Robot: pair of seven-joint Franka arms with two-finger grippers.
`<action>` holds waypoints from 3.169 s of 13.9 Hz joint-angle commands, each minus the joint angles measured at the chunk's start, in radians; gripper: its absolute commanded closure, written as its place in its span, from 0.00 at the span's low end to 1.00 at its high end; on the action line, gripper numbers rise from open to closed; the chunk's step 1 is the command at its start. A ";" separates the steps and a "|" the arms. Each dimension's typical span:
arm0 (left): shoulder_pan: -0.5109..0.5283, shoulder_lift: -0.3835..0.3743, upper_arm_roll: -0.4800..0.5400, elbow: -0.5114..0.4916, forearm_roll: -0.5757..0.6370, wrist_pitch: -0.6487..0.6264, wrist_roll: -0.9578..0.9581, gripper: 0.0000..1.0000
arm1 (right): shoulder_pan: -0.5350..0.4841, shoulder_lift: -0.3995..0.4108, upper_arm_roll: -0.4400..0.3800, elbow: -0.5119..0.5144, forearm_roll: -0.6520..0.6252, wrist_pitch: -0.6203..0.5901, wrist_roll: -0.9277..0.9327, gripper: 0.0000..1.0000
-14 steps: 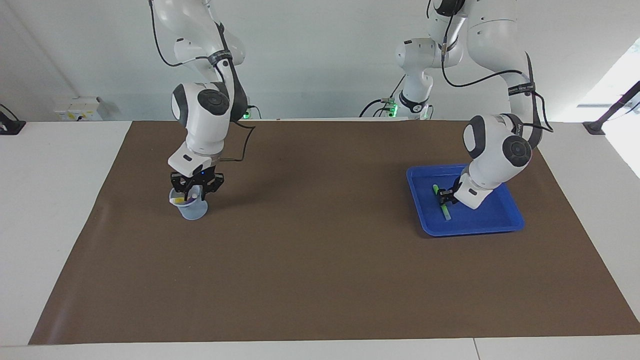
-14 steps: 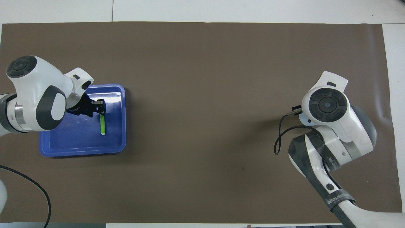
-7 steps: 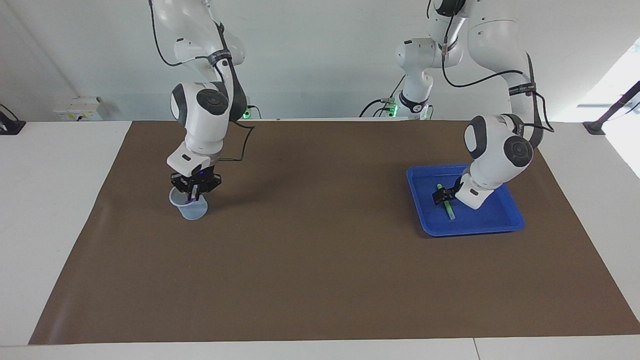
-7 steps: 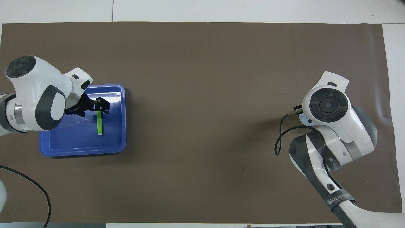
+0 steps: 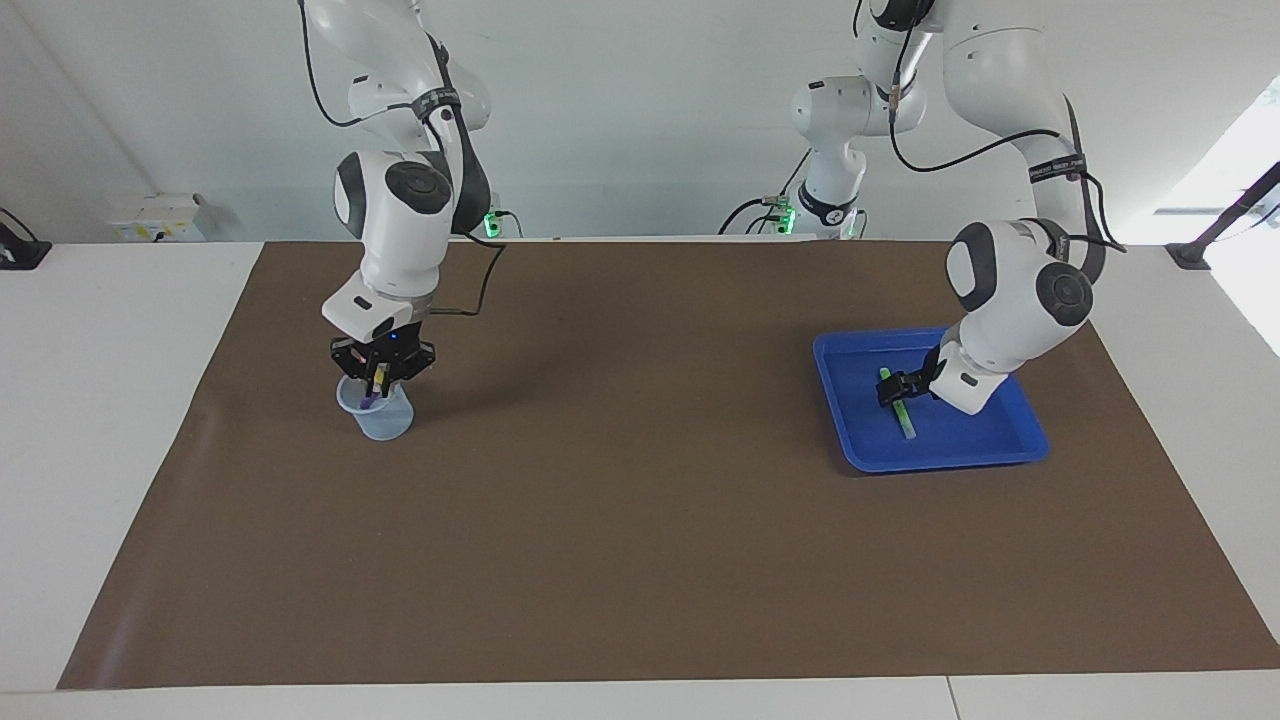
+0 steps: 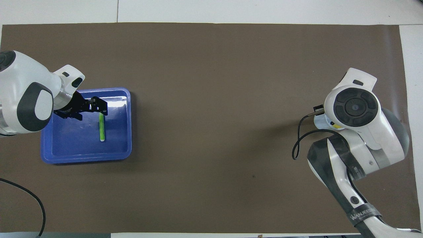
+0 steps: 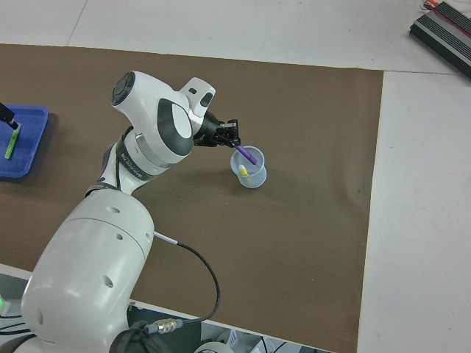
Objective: Right arm passes pens to left for tray arrangement
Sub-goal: 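Pull the purple pen from the cup with the right gripper, then bring the purple pen to the left gripper and close it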
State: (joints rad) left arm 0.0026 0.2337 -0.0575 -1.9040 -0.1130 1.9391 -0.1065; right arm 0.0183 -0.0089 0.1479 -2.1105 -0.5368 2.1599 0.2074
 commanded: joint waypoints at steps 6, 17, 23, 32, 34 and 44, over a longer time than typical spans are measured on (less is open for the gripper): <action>0.020 -0.151 0.004 0.118 -0.218 -0.178 -0.362 0.00 | -0.006 -0.112 -0.001 0.185 0.303 -0.196 -0.057 1.00; 0.019 -0.358 0.005 0.033 -0.493 -0.184 -0.968 0.00 | 0.005 0.005 0.120 0.317 0.963 -0.095 0.671 1.00; 0.001 -0.517 -0.008 -0.124 -0.562 -0.011 -1.237 0.00 | 0.006 0.179 0.327 0.451 1.060 0.115 1.097 1.00; -0.062 -0.646 -0.214 -0.217 -0.424 0.155 -1.735 0.00 | 0.009 0.222 0.478 0.463 1.236 0.153 1.251 1.00; -0.062 -0.662 -0.264 -0.231 -0.387 0.156 -1.832 0.00 | 0.009 0.222 0.478 0.462 1.238 0.159 1.253 1.00; -0.059 -0.602 -0.304 -0.273 -0.261 0.316 -1.951 0.00 | 0.019 0.219 0.481 0.448 1.235 0.183 1.253 1.00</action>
State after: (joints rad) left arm -0.0601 -0.3793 -0.3574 -2.1619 -0.4078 2.2135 -2.0395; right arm 0.0391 0.2040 0.6178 -1.6640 0.6861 2.3236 1.4482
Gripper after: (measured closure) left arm 0.000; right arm 0.828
